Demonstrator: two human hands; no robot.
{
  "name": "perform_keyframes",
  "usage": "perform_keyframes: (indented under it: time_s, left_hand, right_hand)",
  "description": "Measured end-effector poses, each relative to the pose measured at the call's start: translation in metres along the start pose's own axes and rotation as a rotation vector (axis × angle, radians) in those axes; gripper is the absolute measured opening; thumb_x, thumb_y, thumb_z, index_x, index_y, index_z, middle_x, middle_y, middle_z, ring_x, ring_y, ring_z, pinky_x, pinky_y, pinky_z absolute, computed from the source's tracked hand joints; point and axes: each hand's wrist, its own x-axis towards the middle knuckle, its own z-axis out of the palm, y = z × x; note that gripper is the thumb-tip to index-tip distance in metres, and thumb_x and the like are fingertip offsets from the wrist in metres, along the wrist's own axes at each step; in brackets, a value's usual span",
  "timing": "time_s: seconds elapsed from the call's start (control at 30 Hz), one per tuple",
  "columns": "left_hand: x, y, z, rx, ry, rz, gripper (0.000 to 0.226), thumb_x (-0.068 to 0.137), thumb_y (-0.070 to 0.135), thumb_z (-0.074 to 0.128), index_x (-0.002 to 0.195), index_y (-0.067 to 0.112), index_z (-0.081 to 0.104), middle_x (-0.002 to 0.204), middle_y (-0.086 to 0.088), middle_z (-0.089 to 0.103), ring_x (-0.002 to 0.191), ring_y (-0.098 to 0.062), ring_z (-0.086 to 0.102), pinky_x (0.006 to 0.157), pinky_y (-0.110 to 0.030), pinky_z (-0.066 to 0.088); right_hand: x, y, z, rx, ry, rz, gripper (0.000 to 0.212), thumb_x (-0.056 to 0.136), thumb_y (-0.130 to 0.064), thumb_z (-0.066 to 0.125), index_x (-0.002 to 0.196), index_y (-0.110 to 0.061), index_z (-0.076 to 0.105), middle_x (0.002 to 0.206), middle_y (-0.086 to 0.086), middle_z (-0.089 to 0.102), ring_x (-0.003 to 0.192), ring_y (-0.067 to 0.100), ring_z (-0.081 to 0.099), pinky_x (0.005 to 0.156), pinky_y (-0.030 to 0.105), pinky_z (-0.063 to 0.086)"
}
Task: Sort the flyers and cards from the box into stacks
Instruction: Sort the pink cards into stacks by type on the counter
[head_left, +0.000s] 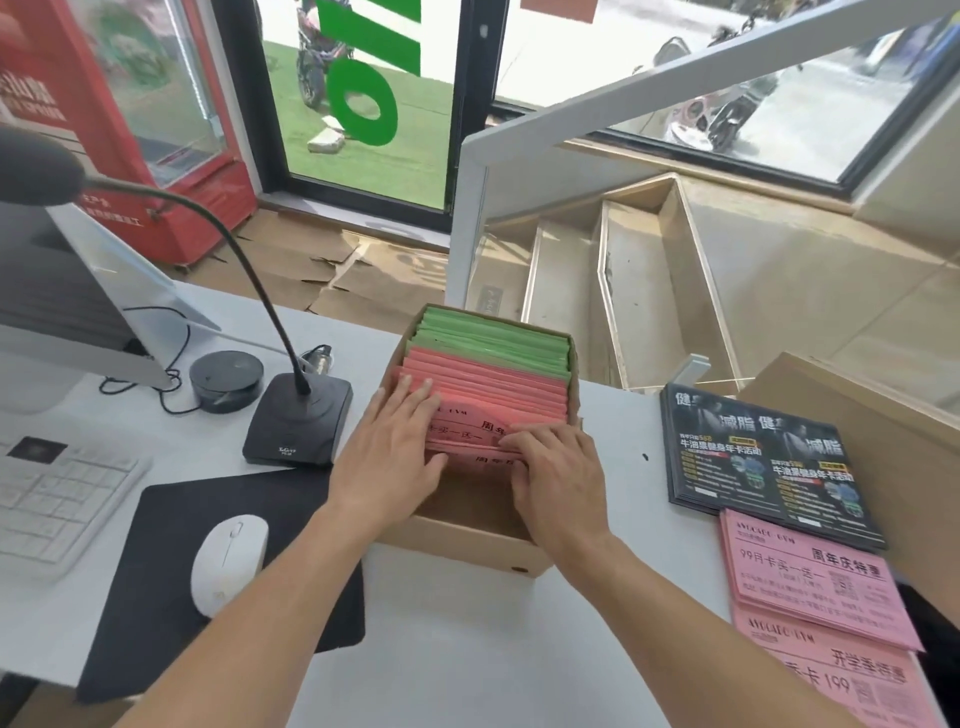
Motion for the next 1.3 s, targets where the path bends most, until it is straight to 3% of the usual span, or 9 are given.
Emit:
perform_keyframes:
  time_s: [0.17,0.37,0.6,0.83,0.93,1.03,1.1,1.23,1.3]
  left_hand:
    - [-0.0016,-0.0015,-0.0012,-0.067,0.059,-0.001,0.060,0.095,0.037,0.064,0.150,0.024,0.044,0.166,0.006,0.026,0.155,-0.012,0.015,0.127,-0.033,0.005]
    - [-0.0039,-0.0013,-0.0007,-0.138,0.110,-0.022,0.038,0.090,0.025,0.070,0.127,0.022,0.062,0.157,0.003,0.043,0.151,-0.013,0.028,0.127,-0.034,0.015]
    - [-0.0059,0.0001,-0.0034,-0.175,0.116,-0.046,0.024,0.089,0.021,0.073,0.109,0.027,0.062,0.154,0.004,0.047,0.150,-0.014,0.031,0.126,-0.036,0.021]
    - [-0.0055,0.0010,-0.0052,-0.132,0.100,-0.041,0.035,0.090,0.026,0.071,0.124,0.024,0.062,0.155,0.004,0.046,0.151,-0.014,0.028,0.126,-0.036,0.018]
    - [-0.0055,0.0017,-0.0065,-0.138,0.097,-0.037,0.019,0.088,0.024,0.072,0.104,0.028,0.063,0.154,0.003,0.047,0.151,-0.015,0.029,0.125,-0.033,0.015]
    - [-0.0051,0.0017,-0.0067,-0.150,0.096,-0.038,0.017,0.086,0.023,0.073,0.094,0.028,0.059,0.152,0.002,0.049,0.150,-0.016,0.031,0.125,-0.032,0.015]
    - [-0.0040,0.0012,-0.0061,-0.141,0.106,-0.035,0.018,0.086,0.022,0.073,0.095,0.028,0.059,0.152,0.002,0.050,0.150,-0.017,0.031,0.126,-0.034,0.016]
    - [-0.0034,-0.0014,-0.0024,-0.116,0.125,0.000,0.015,0.087,0.024,0.073,0.101,0.025,0.068,0.151,0.001,0.050,0.151,-0.019,0.026,0.125,-0.042,0.019]
    - [-0.0022,-0.0027,-0.0030,-0.120,0.136,0.015,0.016,0.088,0.026,0.074,0.103,0.023,0.072,0.151,0.002,0.051,0.152,-0.018,0.024,0.125,-0.043,0.020]
  right_hand:
    - [-0.0012,-0.0021,-0.0015,0.009,0.040,0.007,0.041,0.073,-0.002,0.076,0.101,-0.032,0.075,0.100,-0.015,0.075,0.093,0.016,0.065,0.084,0.032,0.044]
    - [-0.0013,-0.0016,-0.0017,0.013,0.002,0.020,0.058,0.072,-0.001,0.076,0.123,-0.029,0.069,0.108,-0.008,0.070,0.098,0.019,0.062,0.086,0.035,0.048]
    - [-0.0011,-0.0016,-0.0042,0.026,-0.098,0.038,0.060,0.076,-0.007,0.073,0.132,-0.029,0.064,0.111,-0.004,0.065,0.103,0.021,0.059,0.094,0.037,0.048]
    - [0.0004,-0.0022,-0.0059,0.072,-0.243,0.027,0.038,0.085,-0.011,0.066,0.117,-0.032,0.072,0.112,-0.009,0.069,0.106,0.020,0.061,0.091,0.034,0.049]
    - [0.0004,0.0015,-0.0027,0.032,-0.133,-0.011,0.037,0.076,-0.008,0.073,0.108,-0.028,0.075,0.129,0.000,0.060,0.124,0.027,0.049,0.105,0.042,0.044]
    - [-0.0002,0.0001,-0.0042,0.046,-0.103,-0.019,0.051,0.077,-0.008,0.073,0.124,-0.024,0.062,0.128,-0.001,0.062,0.123,0.024,0.052,0.113,0.037,0.033]
    - [0.0008,-0.0019,-0.0062,0.067,-0.122,0.033,0.057,0.078,-0.009,0.074,0.130,-0.022,0.057,0.115,-0.003,0.068,0.109,0.022,0.058,0.107,0.036,0.039]
    - [0.0040,-0.0039,-0.0048,0.015,-0.250,0.023,0.033,0.089,-0.015,0.063,0.119,-0.029,0.068,0.107,-0.009,0.073,0.100,0.020,0.067,0.091,0.034,0.047]
    - [0.0034,-0.0038,-0.0053,0.059,-0.197,0.038,0.030,0.089,-0.012,0.062,0.112,-0.028,0.071,0.101,-0.010,0.072,0.093,0.021,0.068,0.075,0.035,0.054]
